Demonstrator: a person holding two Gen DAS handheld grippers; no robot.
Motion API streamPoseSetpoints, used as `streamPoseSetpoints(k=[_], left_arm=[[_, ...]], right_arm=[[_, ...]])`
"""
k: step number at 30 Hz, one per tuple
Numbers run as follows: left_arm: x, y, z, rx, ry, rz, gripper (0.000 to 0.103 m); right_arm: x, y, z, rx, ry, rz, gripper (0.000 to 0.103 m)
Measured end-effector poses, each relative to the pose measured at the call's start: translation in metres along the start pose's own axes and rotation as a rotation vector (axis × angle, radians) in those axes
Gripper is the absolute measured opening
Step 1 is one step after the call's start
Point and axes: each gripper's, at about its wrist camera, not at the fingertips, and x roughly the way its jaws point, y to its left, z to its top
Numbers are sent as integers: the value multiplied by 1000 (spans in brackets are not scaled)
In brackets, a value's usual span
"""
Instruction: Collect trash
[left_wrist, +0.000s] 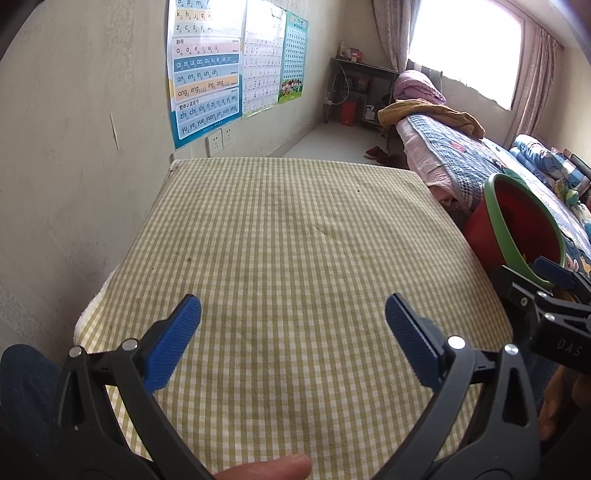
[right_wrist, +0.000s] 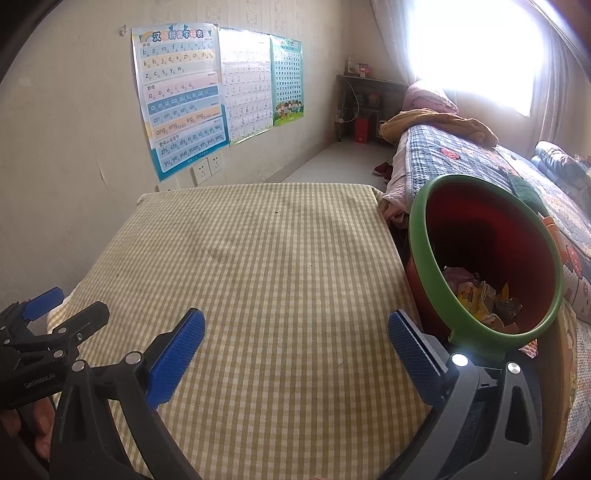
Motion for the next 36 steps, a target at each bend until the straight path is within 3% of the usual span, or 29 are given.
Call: streamPoseSetpoints(k=[36], left_arm=[[2,5,0,-15,8,3,98]], right_arm=[[4,5,-1,-16,4,8,96]])
